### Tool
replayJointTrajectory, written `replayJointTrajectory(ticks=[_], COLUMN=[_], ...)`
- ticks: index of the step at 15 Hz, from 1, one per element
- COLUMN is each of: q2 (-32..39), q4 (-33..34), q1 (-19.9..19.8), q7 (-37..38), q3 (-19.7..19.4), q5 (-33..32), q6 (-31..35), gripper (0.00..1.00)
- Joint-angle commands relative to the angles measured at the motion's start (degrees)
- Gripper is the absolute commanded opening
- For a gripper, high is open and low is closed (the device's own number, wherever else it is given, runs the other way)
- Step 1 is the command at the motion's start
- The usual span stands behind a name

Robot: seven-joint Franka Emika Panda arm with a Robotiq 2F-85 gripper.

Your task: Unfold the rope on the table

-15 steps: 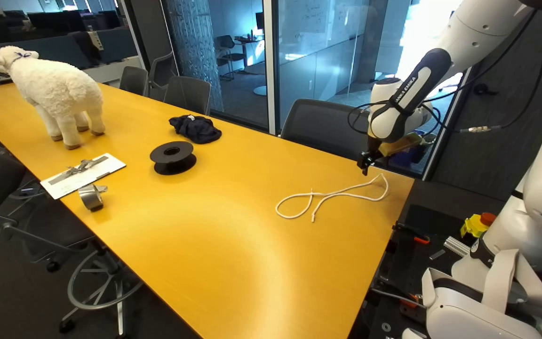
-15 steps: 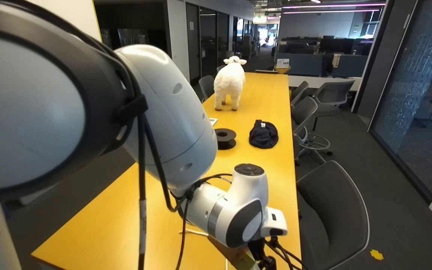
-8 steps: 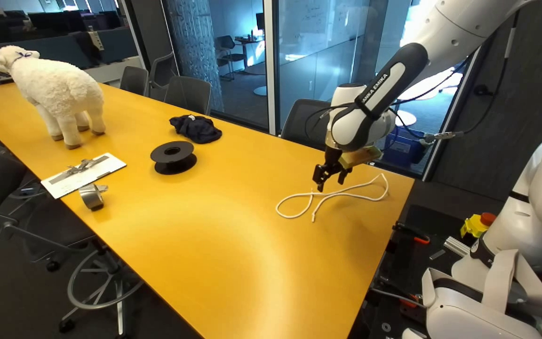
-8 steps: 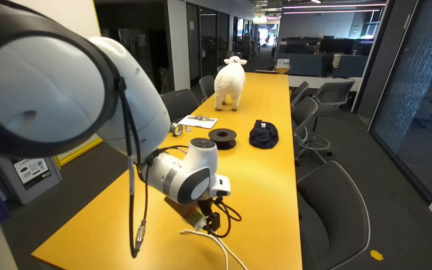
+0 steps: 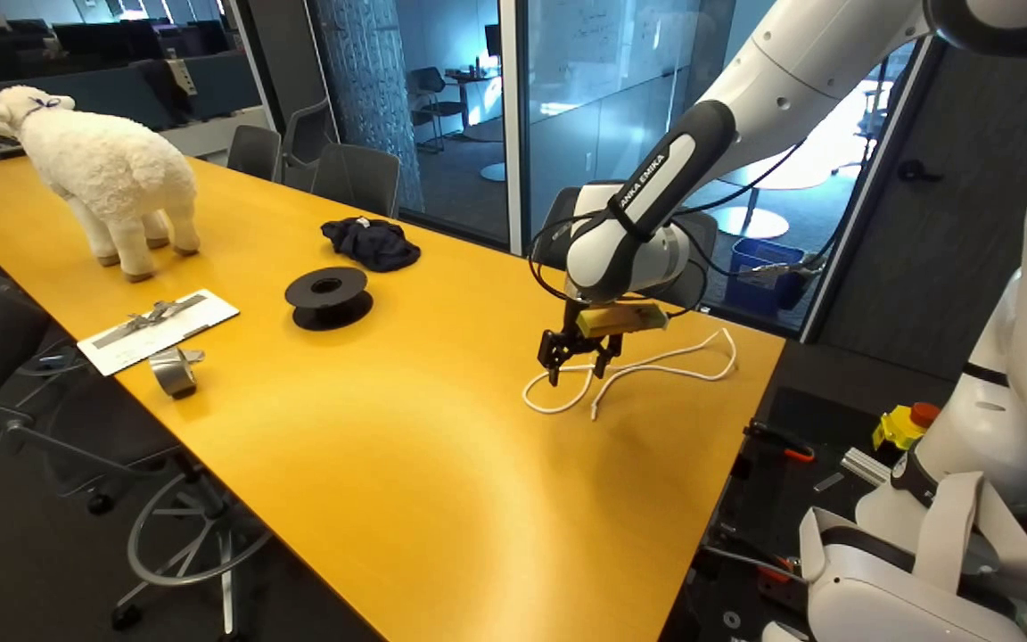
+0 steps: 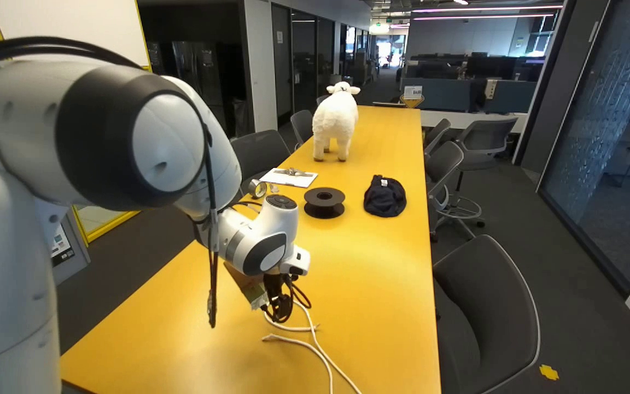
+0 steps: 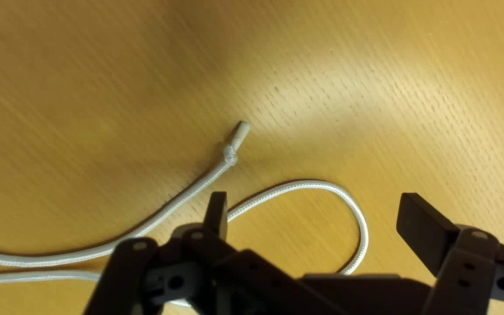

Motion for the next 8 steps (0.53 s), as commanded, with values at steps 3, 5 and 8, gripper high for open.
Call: replayJointTrajectory(ticks=[3, 5, 8], q2=[8.4, 10.1, 11.3], q4=[7.1, 7.9, 8.3], q1=[2.8, 3.9, 4.8], q7=[12.3, 16.3, 20.6], q3=[-2.5, -3.9, -5.5], q5=[0.3, 0.2, 0.3], q6=[1.3, 2.5, 3.6], gripper=[1.0, 1.0, 1.0])
